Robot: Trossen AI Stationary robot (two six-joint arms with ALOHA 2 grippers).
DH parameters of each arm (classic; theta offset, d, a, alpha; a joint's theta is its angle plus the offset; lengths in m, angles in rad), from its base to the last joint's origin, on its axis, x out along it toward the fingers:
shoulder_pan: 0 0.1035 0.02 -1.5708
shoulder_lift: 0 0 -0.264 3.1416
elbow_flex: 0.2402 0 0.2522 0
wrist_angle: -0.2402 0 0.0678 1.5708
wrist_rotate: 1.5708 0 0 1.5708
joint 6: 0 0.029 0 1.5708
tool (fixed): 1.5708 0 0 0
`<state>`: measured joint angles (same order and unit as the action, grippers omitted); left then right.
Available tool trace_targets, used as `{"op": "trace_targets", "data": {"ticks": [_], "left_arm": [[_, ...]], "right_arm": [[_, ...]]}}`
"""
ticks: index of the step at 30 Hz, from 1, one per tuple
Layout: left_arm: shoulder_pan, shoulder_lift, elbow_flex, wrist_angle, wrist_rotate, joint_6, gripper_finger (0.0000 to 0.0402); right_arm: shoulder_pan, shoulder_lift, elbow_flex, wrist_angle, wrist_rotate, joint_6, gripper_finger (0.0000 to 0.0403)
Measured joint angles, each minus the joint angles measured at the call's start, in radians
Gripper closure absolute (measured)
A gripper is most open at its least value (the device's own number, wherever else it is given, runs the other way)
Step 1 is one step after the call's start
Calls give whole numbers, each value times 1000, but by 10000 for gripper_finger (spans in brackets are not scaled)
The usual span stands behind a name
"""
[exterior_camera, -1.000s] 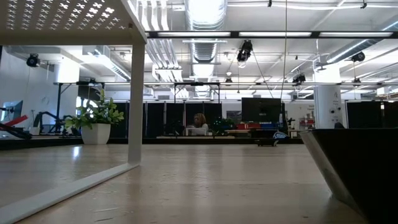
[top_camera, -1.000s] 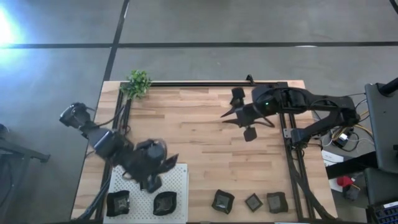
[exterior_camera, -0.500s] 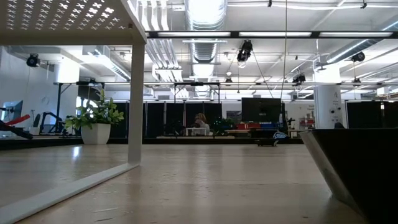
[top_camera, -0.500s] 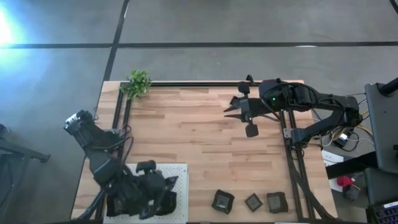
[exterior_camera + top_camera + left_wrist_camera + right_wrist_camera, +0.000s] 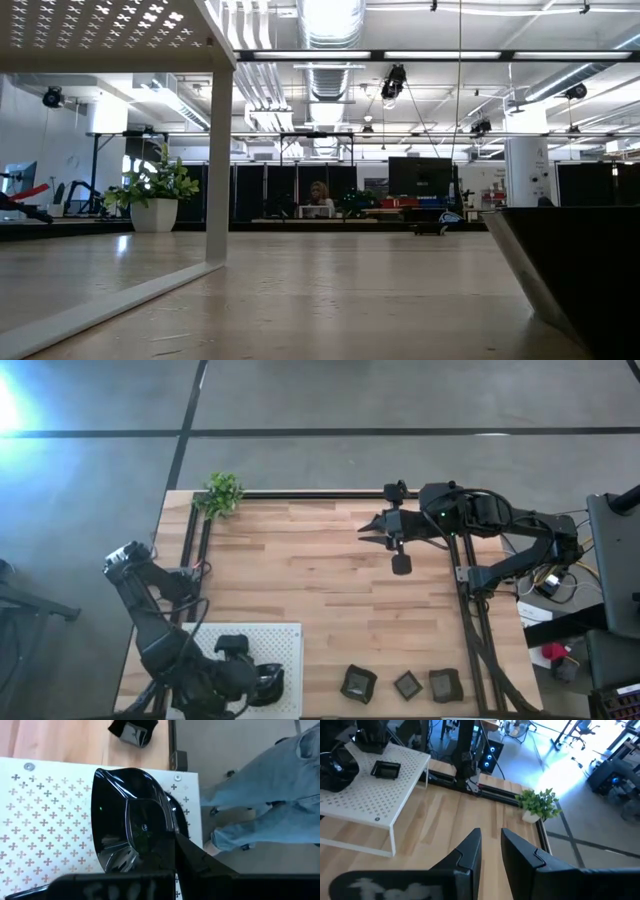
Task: Pick & Place Mini shaped plates
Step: Stack the leaf shaped plate on top of the leaf shaped plate on the shelf
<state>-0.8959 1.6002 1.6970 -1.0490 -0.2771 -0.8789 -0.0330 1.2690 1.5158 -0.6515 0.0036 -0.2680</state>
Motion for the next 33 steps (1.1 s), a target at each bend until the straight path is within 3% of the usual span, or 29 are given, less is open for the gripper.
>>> {"op": "trace_targets", "data": {"ticks": [33], "left_arm": [[0,28,-1,1,16,13,401]], "right_arm": [[0,0,0,-1,0,-5,335]]}}
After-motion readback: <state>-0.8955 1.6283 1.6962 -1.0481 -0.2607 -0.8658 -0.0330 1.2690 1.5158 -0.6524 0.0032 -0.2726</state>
